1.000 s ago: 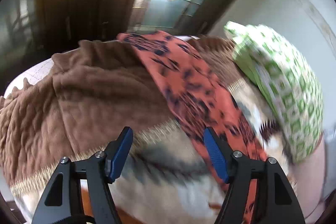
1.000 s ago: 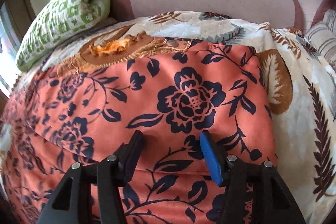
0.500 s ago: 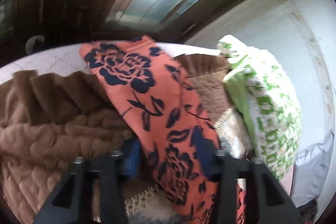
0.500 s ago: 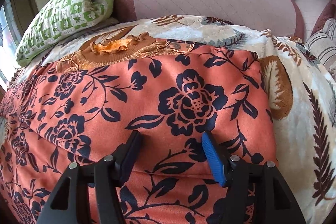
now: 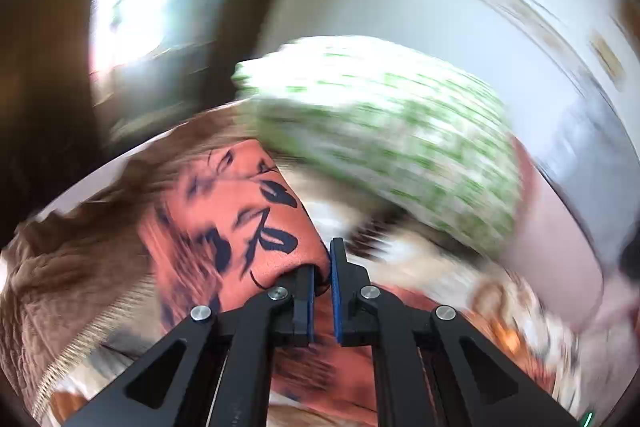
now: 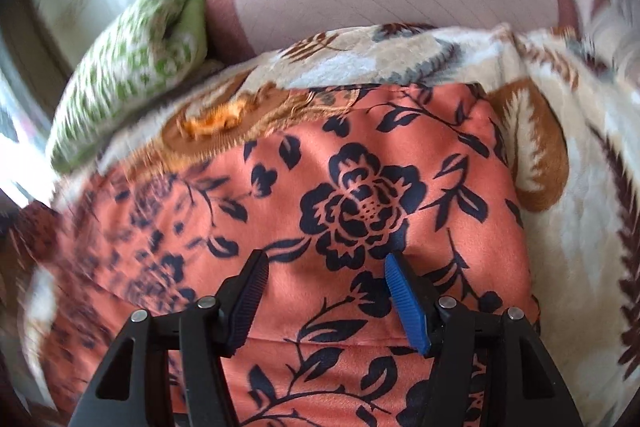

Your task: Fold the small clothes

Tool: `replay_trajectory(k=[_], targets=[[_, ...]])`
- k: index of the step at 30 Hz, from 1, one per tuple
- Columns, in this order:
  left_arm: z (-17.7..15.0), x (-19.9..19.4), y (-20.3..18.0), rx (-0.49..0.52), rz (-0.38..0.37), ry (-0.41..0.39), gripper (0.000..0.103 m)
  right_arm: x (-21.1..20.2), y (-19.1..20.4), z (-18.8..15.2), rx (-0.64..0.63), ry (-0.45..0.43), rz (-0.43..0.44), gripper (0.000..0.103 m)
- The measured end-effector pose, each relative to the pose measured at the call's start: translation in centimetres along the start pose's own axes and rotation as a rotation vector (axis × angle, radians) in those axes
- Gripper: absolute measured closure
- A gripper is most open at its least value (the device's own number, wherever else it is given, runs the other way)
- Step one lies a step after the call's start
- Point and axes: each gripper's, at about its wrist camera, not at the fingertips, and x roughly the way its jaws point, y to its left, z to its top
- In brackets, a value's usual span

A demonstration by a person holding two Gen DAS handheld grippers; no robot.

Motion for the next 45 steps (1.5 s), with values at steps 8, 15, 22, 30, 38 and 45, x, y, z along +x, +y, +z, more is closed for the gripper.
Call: replay_trajectory(k=[8,15,22,30,38,45], targets=[[-9.8,-1.0,-24.4,0.391,-0.277,0.170,0.097,-4.2,-4.0,2.6,0.150,-0.119,0.035,0.039],[-18.7,-1.8,-35.8,0.719,-0.248,0.197,0.039,-6.5,-8.7,4.3,0.294,-0.178,0.065,0.038],[-12.8,-0.9,-24.6,0.360,-0.109,0.091,0.024,-6.5,-6.9,4.2,0.231,-0.152,0.149,0.034],[-12.9,4.9,-11.3,0.106,0.233,0.197,0.024,-4.4,4.5,0.4,-0.294,-0.060,0.111,0.034],[-12.0,8.0,-9.7,0.098,0.255,0.279,0.024,-1.5,9.2,-3.9,-0.648,-0.048,-0.062,0.034],[-12.6,8.2,-10.1,0.095,0.214,0.318,0.024,0.3,12.4,-4.3,-0.802,-0.076,-0.091,0.034]])
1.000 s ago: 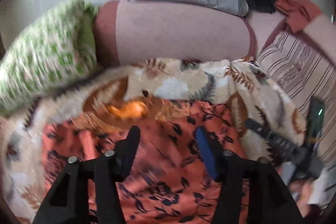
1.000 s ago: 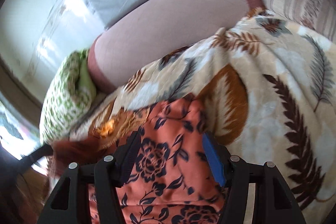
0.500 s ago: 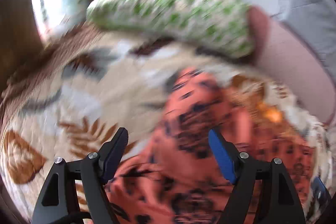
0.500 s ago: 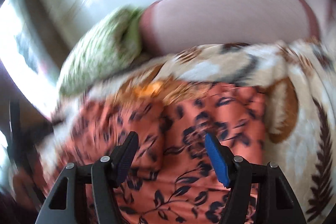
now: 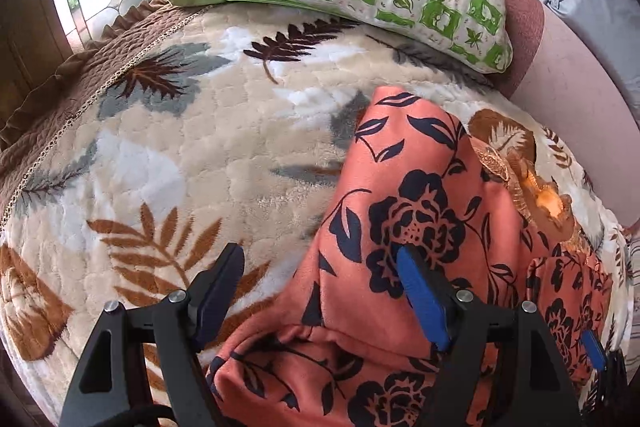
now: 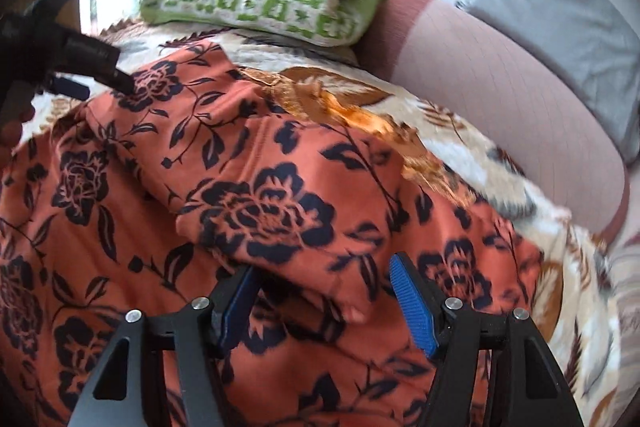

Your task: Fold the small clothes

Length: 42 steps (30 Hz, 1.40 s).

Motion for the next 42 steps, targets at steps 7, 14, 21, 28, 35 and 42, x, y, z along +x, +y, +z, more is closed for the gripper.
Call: replay_trajectory(k=[7,14,21,28,35,42], targets=[[0.4,-0.3,0.5,-0.022,-0.030,0.003,0.024,2.1,0.1,3.1,0.040,0.097,0.100,0.089],[0.7,-0.4,1.4,-0.052,-0.037,-0.003,0.024,-0.9,-9.9,1.9,0.548,0.043,0.150,0.098],[0.0,0.9,-0.7,0.024,0.004,0.027,0.024,-1.7,-18.7,-7.3,0.957,0.051,0.182,0.098],[-0.6,1.6,-2.4,0.092,0.047,0.035,0.024,-1.2,-19.4,-13.6,1.165,0.082,0.305,0.096],[-0.4,1.4,-2.1,0.090,0.061,0.029,0.024,-3.7,-22.1,-14.5,1.221,0.113,0.305,0.090],[0.2,-2.4,-4.7,0.171,0.010,-0.142,0.024,-7.1,-22.6,-10.9,1.069,-0.040,0.135,0.089]])
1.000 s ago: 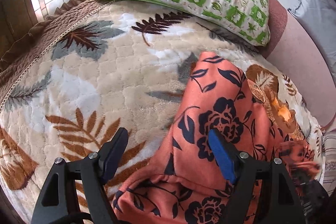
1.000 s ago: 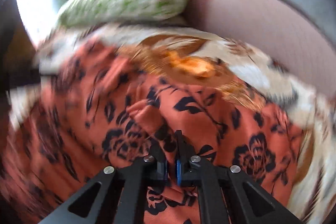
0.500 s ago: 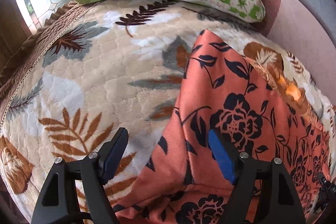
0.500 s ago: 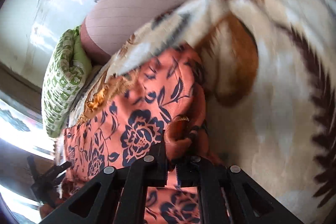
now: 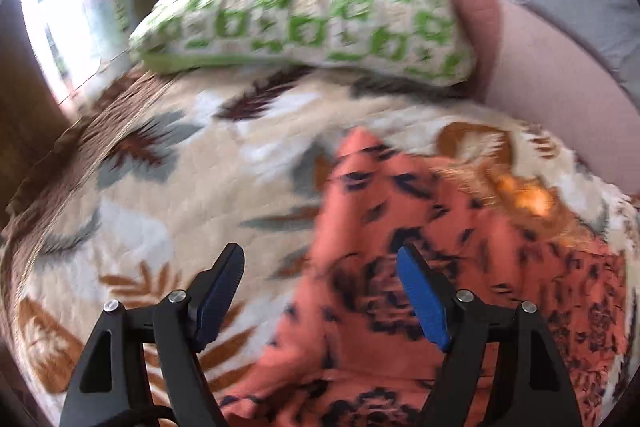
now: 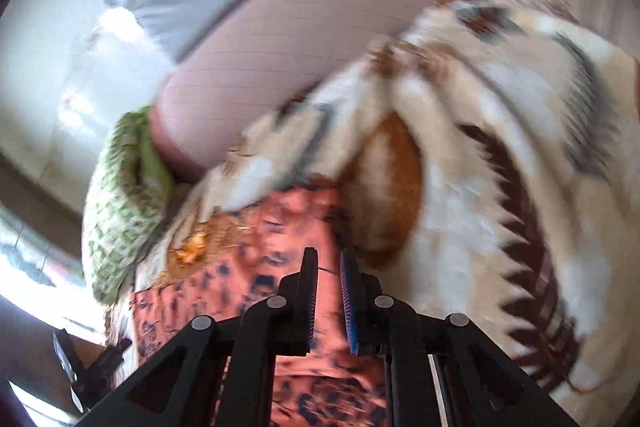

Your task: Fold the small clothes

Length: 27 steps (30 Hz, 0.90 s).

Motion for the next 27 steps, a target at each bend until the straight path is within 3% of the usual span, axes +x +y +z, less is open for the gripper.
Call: replay_trajectory(k=[3,6,9,10,13,16,19,21,23,27], targets=[[-0.5,1.1,-1.8,0.058,-0.035,0.051,0.024,2.9,3.0,0.0,-0.115,0.057,-0.039,0.089],[-1.3,3.4,-2.6,0.103,0.009,0.144,0.024,6.7,4.2,0.8,-0.149,0.141,-0.101,0.089],[-1.6,4.6,-1.8,0.067,0.012,0.176,0.019,10.6,4.3,0.8,-0.189,0.242,-0.200,0.090],[-1.4,4.7,-1.4,0.042,0.007,0.184,0.019,11.1,4.5,1.0,-0.198,0.239,-0.209,0.090],[-0.9,4.3,-0.5,0.000,0.001,0.167,0.019,10.1,5.5,1.4,-0.195,0.222,-0.202,0.088],[-0.5,3.2,-0.9,0.011,-0.032,0.138,0.019,8.6,7.3,0.1,-0.226,0.232,-0.082,0.088],[-0.9,2.8,-2.3,0.077,-0.005,0.134,0.019,8.8,8.4,-2.9,-0.265,0.325,-0.062,0.088],[-1.6,3.6,-2.6,0.118,0.031,0.178,0.019,9.0,8.3,-4.7,-0.269,0.364,-0.068,0.088],[-2.4,4.0,-2.1,0.112,0.014,0.198,0.018,8.0,8.2,-5.9,-0.309,0.323,-0.082,0.089],[-2.8,3.3,-1.1,0.123,-0.005,0.209,0.018,5.2,7.2,-7.4,-0.312,0.333,-0.081,0.089]])
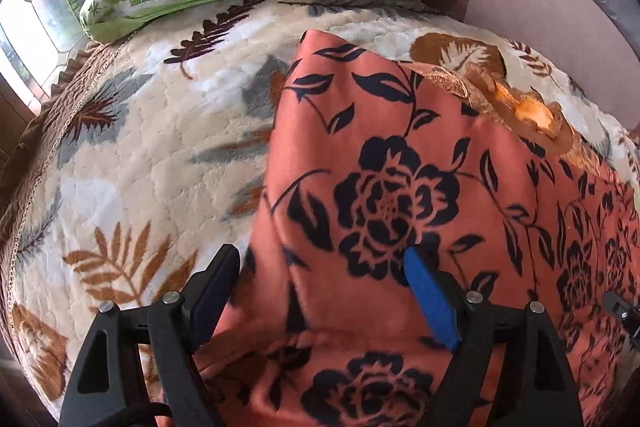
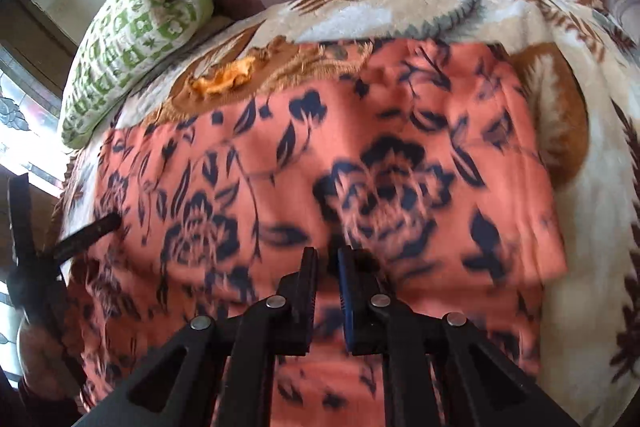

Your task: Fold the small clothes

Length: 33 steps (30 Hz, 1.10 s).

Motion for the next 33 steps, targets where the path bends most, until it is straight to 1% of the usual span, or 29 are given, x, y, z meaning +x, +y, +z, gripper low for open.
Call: replay_trajectory(k=[2,4,7,10,12,14,16,17,18,19,21,23,27,29,31,33], targets=[[-0.7,-0.3,0.6,-0.001,-0.022,0.002,0.018,-1.0,-0.5,-1.0,0.021,0.036,0.006,0.089],[-1.7,-1.1,1.3,0.003,-0.041,-0.006,0.018,-0.7,-1.1,-2.0,0.056,0.101,0.007,0.090],[-3.8,-3.2,2.7,0.010,-0.032,-0.040,0.018,-2.8,-1.7,-4.3,0.062,0.091,0.031,0.090],[-5.7,-5.5,5.3,-0.051,-0.058,-0.068,0.018,-5.2,-2.1,-6.9,0.080,0.077,0.076,0.090],[-7.7,-6.7,6.6,-0.055,-0.046,-0.077,0.018,-5.8,-2.0,-8.3,0.090,0.084,0.085,0.090],[-10.4,-6.9,7.4,-0.026,0.008,-0.049,0.018,-5.8,-2.0,-10.1,0.087,0.100,0.069,0.090],[-12.9,-6.6,7.8,-0.010,0.042,-0.007,0.018,-4.8,-1.9,-11.3,0.092,0.148,0.050,0.090],[-14.3,-6.9,8.4,-0.018,0.021,-0.007,0.018,-4.5,-2.2,-12.0,0.102,0.167,0.048,0.089],[-14.9,-7.3,8.7,-0.026,0.011,-0.005,0.018,-4.7,-2.3,-13.0,0.109,0.149,0.058,0.089],[-15.7,-7.8,8.8,-0.019,0.019,0.000,0.018,-5.1,-2.1,-13.8,0.098,0.135,0.055,0.089],[-17.0,-8.4,8.9,0.020,0.058,-0.008,0.017,-5.5,-1.6,-15.4,0.074,0.171,0.046,0.089],[-18.7,-8.9,8.9,0.059,0.080,-0.013,0.017,-5.8,-1.2,-16.7,0.053,0.199,0.040,0.088],[-20.8,-9.7,9.5,0.079,0.084,0.023,0.017,-6.6,-1.1,-19.6,0.023,0.242,0.043,0.088],[-21.8,-10.2,9.5,0.099,0.093,0.026,0.017,-6.4,-1.2,-21.6,0.038,0.314,0.079,0.088],[-22.5,-10.7,9.8,0.101,0.092,0.031,0.017,-6.8,-1.7,-23.3,0.061,0.298,0.099,0.088],[-22.9,-11.0,10.4,0.062,0.065,0.044,0.017,-7.1,-2.0,-24.3,0.078,0.308,0.112,0.089]])
